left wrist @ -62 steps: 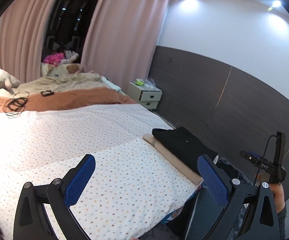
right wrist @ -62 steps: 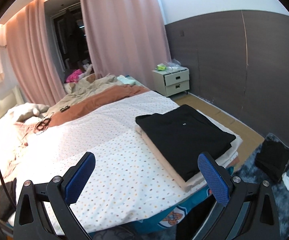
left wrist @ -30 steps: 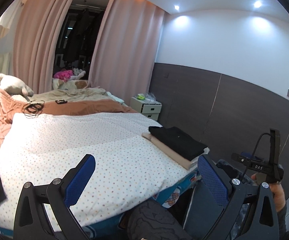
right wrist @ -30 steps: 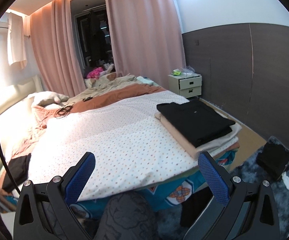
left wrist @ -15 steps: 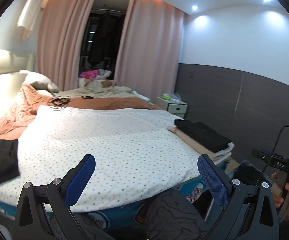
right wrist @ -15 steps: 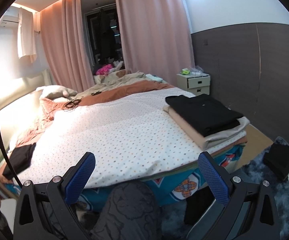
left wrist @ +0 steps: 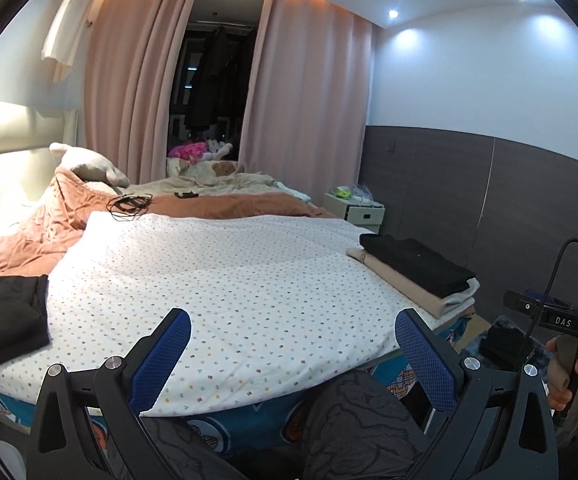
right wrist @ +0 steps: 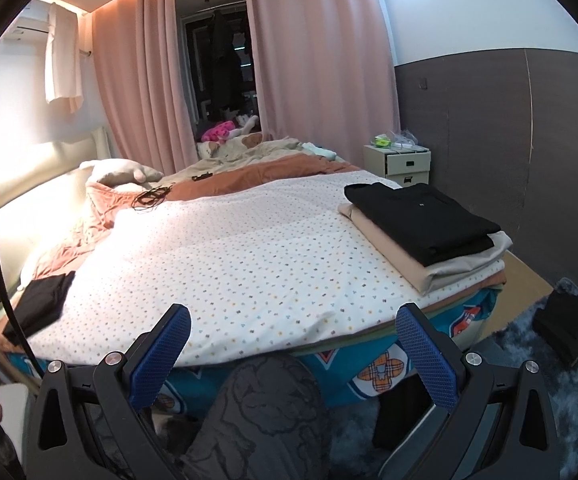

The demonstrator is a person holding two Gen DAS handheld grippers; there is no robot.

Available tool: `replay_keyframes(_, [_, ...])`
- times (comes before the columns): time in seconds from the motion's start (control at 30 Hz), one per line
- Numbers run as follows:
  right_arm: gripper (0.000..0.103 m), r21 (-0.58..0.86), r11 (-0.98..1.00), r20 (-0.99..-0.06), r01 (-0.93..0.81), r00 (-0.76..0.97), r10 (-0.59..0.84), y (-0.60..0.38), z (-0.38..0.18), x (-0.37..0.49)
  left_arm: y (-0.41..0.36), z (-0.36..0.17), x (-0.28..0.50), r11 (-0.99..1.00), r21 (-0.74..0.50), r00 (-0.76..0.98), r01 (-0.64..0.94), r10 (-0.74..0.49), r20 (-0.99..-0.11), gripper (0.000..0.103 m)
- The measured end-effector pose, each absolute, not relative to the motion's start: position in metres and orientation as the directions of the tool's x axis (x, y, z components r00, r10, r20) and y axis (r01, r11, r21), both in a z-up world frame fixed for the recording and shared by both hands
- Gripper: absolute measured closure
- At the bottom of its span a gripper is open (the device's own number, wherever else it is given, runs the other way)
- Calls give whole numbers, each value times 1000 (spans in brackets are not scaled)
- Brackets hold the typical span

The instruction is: Fold large clothes

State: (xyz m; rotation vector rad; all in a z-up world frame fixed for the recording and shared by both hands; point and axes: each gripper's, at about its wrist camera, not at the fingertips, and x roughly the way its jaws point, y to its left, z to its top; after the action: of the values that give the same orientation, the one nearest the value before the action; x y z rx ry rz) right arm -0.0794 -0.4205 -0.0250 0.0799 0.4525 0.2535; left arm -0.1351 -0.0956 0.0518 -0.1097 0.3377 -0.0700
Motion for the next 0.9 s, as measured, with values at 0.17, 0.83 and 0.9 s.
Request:
replay_keyframes(0.17, [0, 128, 966, -421, -226, 869, 260, -420, -24, -80, -95, 53, -138, 992, -121, 943, 47, -84, -323, 0])
replay_keyframes(0.83, [0, 135, 964, -410, -227, 873, 263, -421, -22, -86, -92, 59, -147, 992, -120, 951, 36, -71, -301, 1])
replay_keyframes(0.9, [0, 135, 965, -410, -226, 874, 262, -421, -21, -86, -92, 59, -147, 992, -119, 951, 36, -71, -300, 1])
